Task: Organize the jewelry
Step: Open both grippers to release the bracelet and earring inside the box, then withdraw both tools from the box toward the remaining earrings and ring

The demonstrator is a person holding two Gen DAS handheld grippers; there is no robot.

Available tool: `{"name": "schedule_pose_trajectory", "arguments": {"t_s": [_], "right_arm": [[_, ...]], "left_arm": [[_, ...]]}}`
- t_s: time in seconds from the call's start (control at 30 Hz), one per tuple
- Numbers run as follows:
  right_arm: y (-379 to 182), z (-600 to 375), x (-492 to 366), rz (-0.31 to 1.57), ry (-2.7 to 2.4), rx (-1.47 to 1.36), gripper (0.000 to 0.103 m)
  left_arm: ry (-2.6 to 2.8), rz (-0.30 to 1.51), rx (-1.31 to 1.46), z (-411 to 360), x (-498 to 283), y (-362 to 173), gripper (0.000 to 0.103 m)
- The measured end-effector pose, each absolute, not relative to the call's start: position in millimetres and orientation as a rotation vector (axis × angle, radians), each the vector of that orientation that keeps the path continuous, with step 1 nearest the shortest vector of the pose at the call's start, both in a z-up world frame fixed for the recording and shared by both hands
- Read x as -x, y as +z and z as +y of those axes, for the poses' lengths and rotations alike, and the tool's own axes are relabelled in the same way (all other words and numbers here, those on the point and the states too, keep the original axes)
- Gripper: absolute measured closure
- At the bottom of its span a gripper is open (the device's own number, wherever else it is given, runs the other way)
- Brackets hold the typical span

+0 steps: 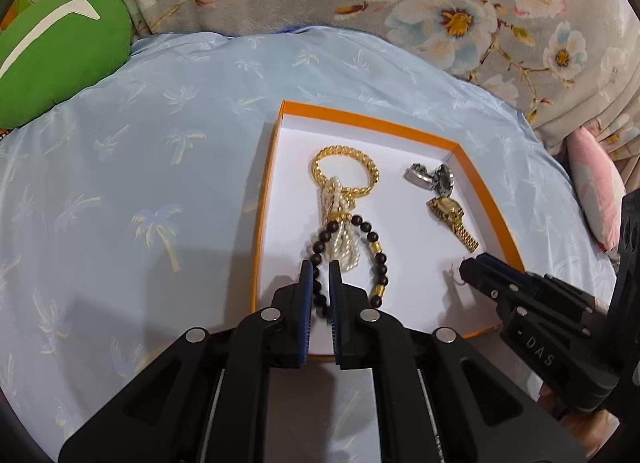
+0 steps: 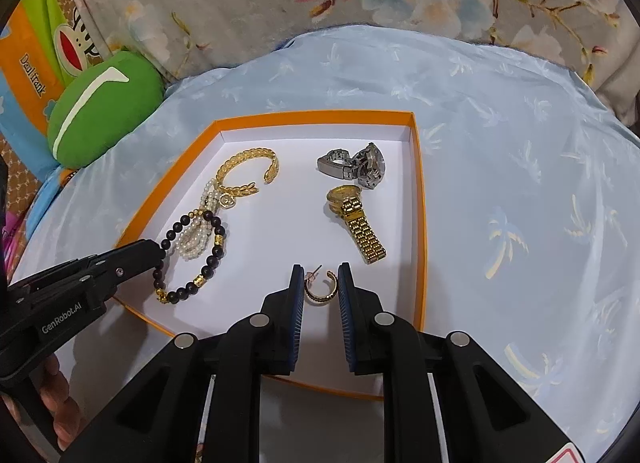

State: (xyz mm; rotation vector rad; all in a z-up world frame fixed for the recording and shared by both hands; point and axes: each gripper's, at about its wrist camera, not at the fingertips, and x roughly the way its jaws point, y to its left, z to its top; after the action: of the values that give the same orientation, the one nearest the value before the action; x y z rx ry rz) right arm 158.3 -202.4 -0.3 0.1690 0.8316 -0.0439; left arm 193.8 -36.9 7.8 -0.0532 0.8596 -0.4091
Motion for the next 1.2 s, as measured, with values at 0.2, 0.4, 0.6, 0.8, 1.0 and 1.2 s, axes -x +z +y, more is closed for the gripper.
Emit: {"name": "schedule_pose_trajectory", "arguments": {"t_s": [0.2,0.4,0.6,0.8,1.0,1.2], "right_arm": [[-0.5,-202.4,-158.0,0.825,-0.044,-0.168,0.087],[2.0,-205.2,-153.9,0.803,-0.048,-0.18,0.086],[10.9,-212.2,-143.6,0.768,-0.054,-0.205,0.084],[27.4,-219.3,-114.6,0.716,-0.062,-0.235,0.083],[27.3,-212.5,-68.8,0.718,-0.067,-0.213,0.075],[12.1,-184.7,-30.6,0.76,-0.02,-0.168,0.075]], "left_arm": [[-0.447,0.831,0.017,-43.7,-177.0,10.4,0.096],[-0.411,0.808,-0.018,-48.1,-173.8,10.9,0.086],[-0.362,0.738,0.001,-32.1,-163.2,21.2,0.066],[-0.317,0.678,-0.014,-15.6,-142.3,29.0,0.065],[-0.282,0.66,-0.038,-0.6,-114.3,26.8,0.047],[-0.278,0.7,-0.081,-0.7,-92.8,15.7,0.047]]}}
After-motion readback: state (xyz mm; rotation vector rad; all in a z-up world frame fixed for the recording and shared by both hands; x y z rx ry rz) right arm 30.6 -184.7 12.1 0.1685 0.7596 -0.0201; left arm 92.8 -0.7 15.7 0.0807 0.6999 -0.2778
